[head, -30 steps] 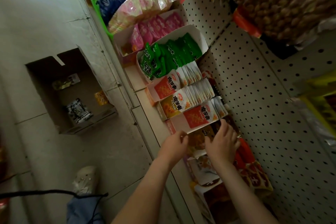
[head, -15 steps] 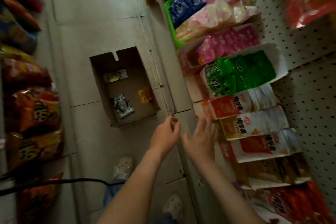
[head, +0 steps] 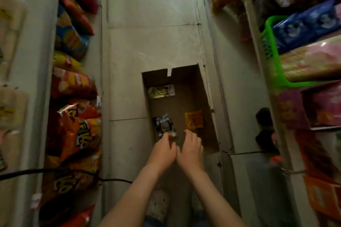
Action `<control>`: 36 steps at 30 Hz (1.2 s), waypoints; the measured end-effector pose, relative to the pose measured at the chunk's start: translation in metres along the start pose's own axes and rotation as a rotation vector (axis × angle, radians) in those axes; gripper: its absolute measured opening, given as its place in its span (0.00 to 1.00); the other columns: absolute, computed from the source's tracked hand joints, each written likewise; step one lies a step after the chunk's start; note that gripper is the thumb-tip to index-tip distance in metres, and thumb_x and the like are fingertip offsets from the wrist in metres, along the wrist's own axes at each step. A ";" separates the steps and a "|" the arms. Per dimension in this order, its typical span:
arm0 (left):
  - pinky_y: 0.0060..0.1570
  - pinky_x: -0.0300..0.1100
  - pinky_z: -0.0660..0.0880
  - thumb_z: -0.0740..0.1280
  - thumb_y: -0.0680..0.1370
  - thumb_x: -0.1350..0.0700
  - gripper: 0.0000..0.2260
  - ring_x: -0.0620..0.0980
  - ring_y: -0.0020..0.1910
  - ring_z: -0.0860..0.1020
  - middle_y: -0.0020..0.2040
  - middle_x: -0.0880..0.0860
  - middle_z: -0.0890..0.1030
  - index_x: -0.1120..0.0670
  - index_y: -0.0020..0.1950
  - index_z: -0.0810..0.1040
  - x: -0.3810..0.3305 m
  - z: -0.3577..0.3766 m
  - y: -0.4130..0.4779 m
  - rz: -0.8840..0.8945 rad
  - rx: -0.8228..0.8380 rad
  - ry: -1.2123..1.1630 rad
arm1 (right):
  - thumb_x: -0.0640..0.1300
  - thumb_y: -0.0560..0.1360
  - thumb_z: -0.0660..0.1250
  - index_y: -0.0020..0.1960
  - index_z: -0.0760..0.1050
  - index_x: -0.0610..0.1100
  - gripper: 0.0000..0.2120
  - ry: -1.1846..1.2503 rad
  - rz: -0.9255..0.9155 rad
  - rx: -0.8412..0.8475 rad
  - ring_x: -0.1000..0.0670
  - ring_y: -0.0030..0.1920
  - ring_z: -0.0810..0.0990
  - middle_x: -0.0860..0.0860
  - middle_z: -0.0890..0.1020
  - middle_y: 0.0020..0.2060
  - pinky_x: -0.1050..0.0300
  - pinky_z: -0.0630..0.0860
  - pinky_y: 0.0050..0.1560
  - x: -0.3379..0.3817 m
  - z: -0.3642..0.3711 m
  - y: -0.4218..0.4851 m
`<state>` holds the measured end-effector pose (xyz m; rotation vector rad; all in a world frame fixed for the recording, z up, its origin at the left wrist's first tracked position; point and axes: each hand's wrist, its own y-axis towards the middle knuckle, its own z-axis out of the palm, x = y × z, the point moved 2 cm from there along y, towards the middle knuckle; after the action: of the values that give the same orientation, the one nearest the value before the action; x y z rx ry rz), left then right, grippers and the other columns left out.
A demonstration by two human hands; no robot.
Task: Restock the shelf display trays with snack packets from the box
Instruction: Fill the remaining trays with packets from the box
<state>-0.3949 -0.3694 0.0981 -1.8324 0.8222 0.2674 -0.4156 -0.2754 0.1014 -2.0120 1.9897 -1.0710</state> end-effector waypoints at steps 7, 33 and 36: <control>0.56 0.42 0.72 0.61 0.81 0.57 0.19 0.55 0.61 0.75 0.65 0.56 0.74 0.55 0.72 0.64 0.047 0.040 0.122 -0.219 -0.038 -0.106 | 0.40 0.76 0.66 0.76 0.52 0.45 0.34 -0.120 0.073 0.156 0.47 0.73 0.59 0.48 0.61 0.73 0.52 0.61 0.71 -0.049 0.076 0.122; 0.55 0.46 0.74 0.56 0.83 0.61 0.16 0.56 0.62 0.75 0.64 0.59 0.75 0.59 0.71 0.64 0.087 0.105 0.261 -0.363 -0.163 0.063 | 0.42 0.80 0.57 0.64 0.69 0.42 0.14 -0.773 0.041 0.237 0.44 0.63 0.72 0.44 0.75 0.61 0.50 0.68 0.61 -0.092 0.120 0.250; 0.53 0.44 0.72 0.60 0.81 0.60 0.12 0.53 0.57 0.75 0.60 0.56 0.77 0.56 0.64 0.72 0.063 0.070 0.210 -0.329 -0.112 -0.216 | 0.42 0.79 0.60 0.62 0.70 0.43 0.12 -0.618 0.026 0.106 0.45 0.62 0.73 0.45 0.77 0.59 0.51 0.68 0.61 -0.063 0.081 0.219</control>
<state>-0.4712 -0.3753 -0.1195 -1.9691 0.3548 0.2976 -0.5462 -0.2777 -0.1021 -1.9368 1.5897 -0.4465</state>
